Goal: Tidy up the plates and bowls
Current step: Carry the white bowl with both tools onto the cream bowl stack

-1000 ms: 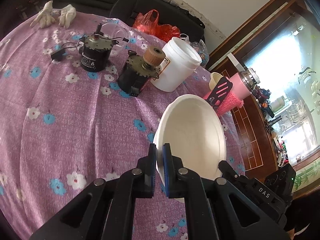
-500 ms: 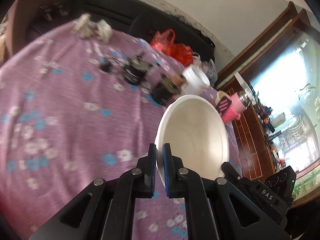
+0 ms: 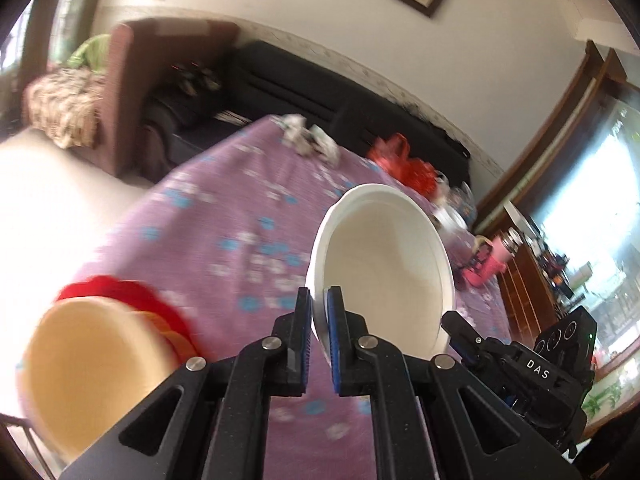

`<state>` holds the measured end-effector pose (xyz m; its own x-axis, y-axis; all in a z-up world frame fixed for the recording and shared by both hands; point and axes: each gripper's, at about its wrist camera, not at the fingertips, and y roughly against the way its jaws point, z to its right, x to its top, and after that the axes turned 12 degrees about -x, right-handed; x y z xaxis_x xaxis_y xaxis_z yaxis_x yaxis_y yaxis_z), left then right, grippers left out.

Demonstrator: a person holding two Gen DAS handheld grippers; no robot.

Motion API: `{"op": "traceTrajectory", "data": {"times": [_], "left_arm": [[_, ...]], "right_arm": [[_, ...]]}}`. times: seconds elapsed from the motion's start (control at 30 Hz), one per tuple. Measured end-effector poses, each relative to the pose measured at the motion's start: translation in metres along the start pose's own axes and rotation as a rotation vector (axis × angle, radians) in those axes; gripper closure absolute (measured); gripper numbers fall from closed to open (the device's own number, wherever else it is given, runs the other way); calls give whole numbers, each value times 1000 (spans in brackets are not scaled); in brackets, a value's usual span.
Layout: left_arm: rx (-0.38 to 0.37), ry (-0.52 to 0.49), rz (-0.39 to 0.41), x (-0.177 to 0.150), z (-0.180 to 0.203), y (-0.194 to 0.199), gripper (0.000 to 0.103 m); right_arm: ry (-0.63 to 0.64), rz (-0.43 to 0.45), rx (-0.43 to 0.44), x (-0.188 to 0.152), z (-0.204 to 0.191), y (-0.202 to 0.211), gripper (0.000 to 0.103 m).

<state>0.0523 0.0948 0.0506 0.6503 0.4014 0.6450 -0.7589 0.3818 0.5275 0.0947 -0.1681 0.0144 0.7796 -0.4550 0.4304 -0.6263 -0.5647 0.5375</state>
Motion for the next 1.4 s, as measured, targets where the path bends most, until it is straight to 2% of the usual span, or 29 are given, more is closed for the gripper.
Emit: {"op": "traceTrajectory", "data": {"times": [0.23,0.5,0.77,0.97,1.4], "left_arm": [[100,18,90,-7,-49,84,95],[147,62,83,-29,-93,125,94],[155,122,43,-47,-128,137,94],[156,160,-23,-60,-152,132,92],[167,147,-54,-66,-158,125,91]], "right_arm": [[88,-89,76,-55,-68,-36,96],[175,-164,68,-100,-103,-60,96],[247,-210,28,-128,-120,-76,96],[294,-217,-16,-143,-127,-86,96],[333,-227,-75,-156,-126,-102,96]]}}
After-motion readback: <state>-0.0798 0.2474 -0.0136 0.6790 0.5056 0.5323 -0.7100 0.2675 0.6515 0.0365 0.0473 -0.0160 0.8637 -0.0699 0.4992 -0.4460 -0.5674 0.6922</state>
